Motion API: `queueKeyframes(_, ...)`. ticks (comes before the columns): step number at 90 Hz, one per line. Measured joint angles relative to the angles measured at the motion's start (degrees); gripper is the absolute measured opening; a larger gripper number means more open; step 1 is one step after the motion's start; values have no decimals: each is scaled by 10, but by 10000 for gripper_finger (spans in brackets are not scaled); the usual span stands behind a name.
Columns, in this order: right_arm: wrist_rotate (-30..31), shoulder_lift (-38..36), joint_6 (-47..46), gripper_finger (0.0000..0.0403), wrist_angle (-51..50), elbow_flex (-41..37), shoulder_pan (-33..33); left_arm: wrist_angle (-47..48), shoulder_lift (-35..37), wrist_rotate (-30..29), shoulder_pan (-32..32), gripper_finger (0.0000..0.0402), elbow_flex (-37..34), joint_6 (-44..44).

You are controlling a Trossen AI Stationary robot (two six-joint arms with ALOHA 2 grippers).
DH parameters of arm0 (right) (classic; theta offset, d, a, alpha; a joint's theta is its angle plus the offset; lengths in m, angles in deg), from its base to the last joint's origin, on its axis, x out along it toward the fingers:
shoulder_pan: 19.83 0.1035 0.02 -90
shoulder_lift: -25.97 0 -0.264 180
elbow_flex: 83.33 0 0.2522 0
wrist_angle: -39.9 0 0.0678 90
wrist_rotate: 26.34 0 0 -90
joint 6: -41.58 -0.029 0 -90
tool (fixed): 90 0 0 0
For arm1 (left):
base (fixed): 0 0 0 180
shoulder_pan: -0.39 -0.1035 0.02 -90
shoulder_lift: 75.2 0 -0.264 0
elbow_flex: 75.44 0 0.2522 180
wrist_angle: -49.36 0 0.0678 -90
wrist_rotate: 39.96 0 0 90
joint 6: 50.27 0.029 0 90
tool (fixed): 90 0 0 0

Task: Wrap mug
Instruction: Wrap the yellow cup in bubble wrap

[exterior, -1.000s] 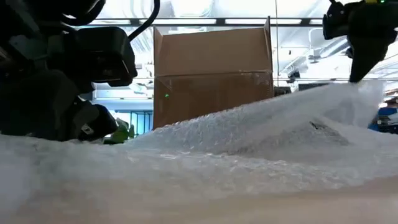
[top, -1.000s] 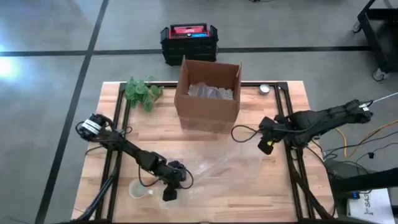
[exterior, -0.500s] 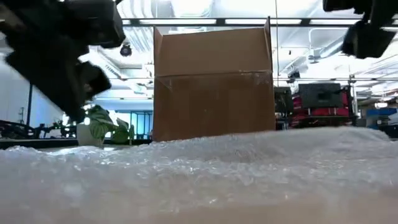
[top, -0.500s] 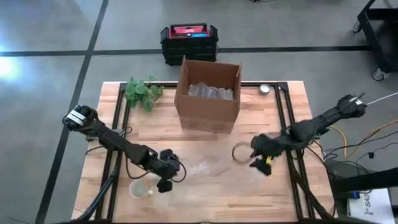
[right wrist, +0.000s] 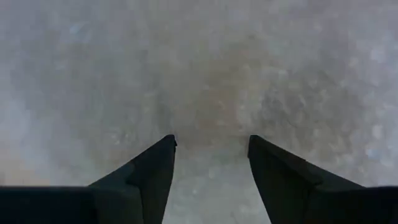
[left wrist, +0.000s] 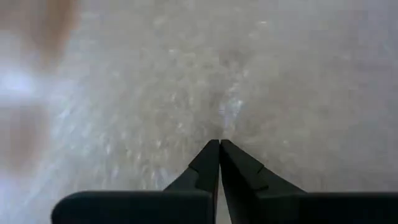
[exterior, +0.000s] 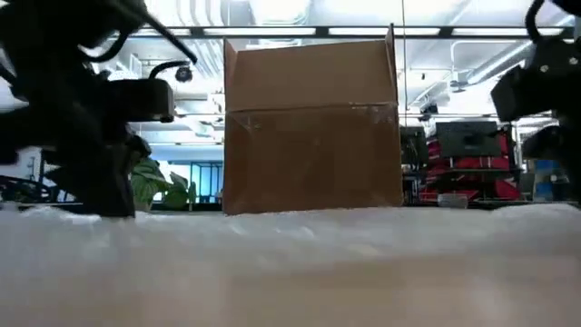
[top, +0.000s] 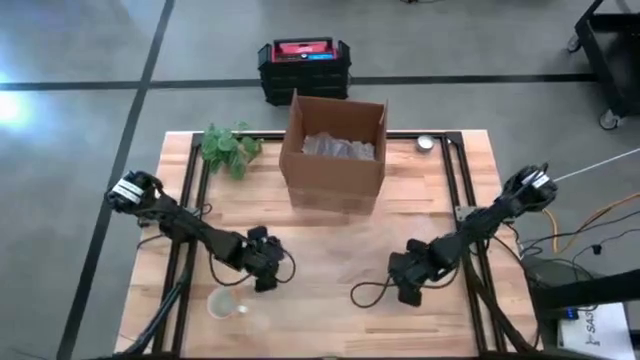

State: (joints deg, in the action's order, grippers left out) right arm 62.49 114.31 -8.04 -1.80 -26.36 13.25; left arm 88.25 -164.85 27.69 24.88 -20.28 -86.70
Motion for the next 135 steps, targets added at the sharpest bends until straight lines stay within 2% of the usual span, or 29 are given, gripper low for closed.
queueKeyframes(3, -9, 6, 5, 182, 9, 7, 0, 17, 5, -1, -7, 0, 1, -2)
queueKeyframes(18, -25, 13, 16, 179, 3, 34, 1, 27, 71, 73, -8, 0, 42, 27)
queueKeyframes(30, 7, 3, 48, 181, 2, 43, -1, 37, 133, 116, -8, 15, 67, 50)
queueKeyframes(43, 60, -2, 62, 178, 4, 47, -5, 105, 194, 148, -8, 75, 98, 72)
queueKeyframes(56, 94, -1, 53, 174, 9, 47, -5, 206, 211, 273, 3, 160, 154, 78)
queueKeyframes(61, 108, -1, 44, 174, 14, 47, -5, 267, 211, 302, 14, 187, 179, 71)
queueKeyframes(68, 133, -1, 42, 176, 22, 47, -5, 343, 205, 302, 42, 211, 207, 45)
queueKeyframes(79, 165, -1, 42, 179, 42, 47, -5, 383, 199, 287, 107, 225, 211, 8)
queueKeyframes(101, 178, -1, 44, 172, 59, 47, -6, 330, 195, 261, 199, 208, 140, -78)
queueKeyframes(118, 180, -1, 53, 167, 60, 47, -12, 167, 193, 262, 205, 182, 49, -80)
queueKeyframes(126, 184, -1, 57, 167, 60, 46, -13, 148, 190, 294, 190, 141, 24, -110)
queueKeyframes(135, 191, -1, 60, 169, 60, 46, -12, 190, 185, 343, 178, 45, 24, -150)
